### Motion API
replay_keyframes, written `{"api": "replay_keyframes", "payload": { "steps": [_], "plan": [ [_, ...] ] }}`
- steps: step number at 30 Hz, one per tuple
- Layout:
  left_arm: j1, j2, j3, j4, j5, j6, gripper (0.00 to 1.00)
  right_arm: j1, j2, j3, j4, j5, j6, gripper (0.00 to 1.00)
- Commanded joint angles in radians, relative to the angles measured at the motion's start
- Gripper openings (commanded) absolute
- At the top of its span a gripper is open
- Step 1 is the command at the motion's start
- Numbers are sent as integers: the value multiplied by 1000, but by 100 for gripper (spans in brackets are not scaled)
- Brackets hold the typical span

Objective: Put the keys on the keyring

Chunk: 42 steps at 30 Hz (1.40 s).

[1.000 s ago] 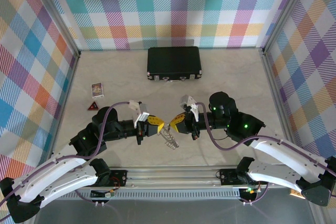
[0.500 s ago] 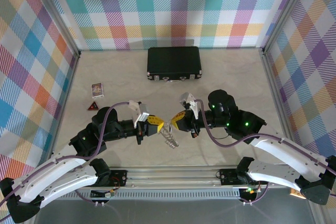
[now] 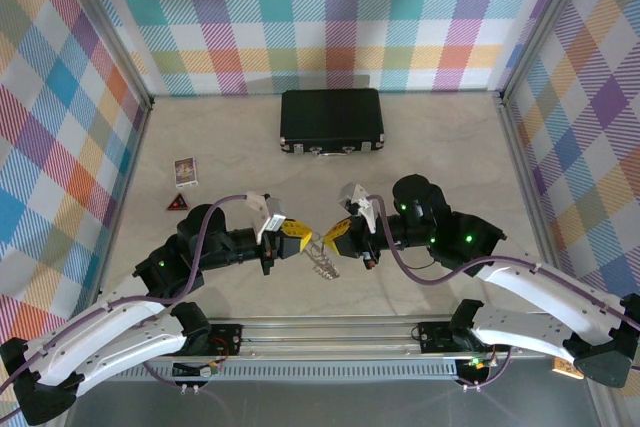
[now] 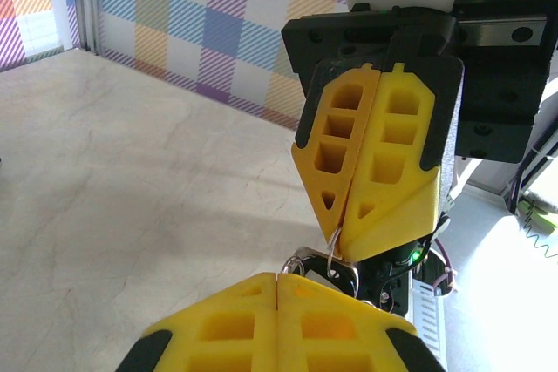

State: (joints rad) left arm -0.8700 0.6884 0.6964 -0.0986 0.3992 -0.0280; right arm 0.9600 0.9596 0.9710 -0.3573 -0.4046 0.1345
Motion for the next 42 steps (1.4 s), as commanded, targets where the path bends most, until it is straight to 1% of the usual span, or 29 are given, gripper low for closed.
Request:
{"api": "replay_keyframes", "payload": {
  "steps": [1, 6, 16, 42],
  "plan": [
    [-4, -6, 1, 44, 2, 22, 0, 6, 3, 17, 7, -5, -6, 0],
    [-3, -9, -4, 47, 6, 18, 0, 6, 2, 12, 10, 53, -6, 0],
    [-3, -12, -5, 49, 8, 16, 0, 7, 8, 3, 43, 35, 6, 0],
    [-3, -20, -8, 49, 6, 15, 0, 8, -13, -22, 50, 62, 32, 0]
  ]
}}
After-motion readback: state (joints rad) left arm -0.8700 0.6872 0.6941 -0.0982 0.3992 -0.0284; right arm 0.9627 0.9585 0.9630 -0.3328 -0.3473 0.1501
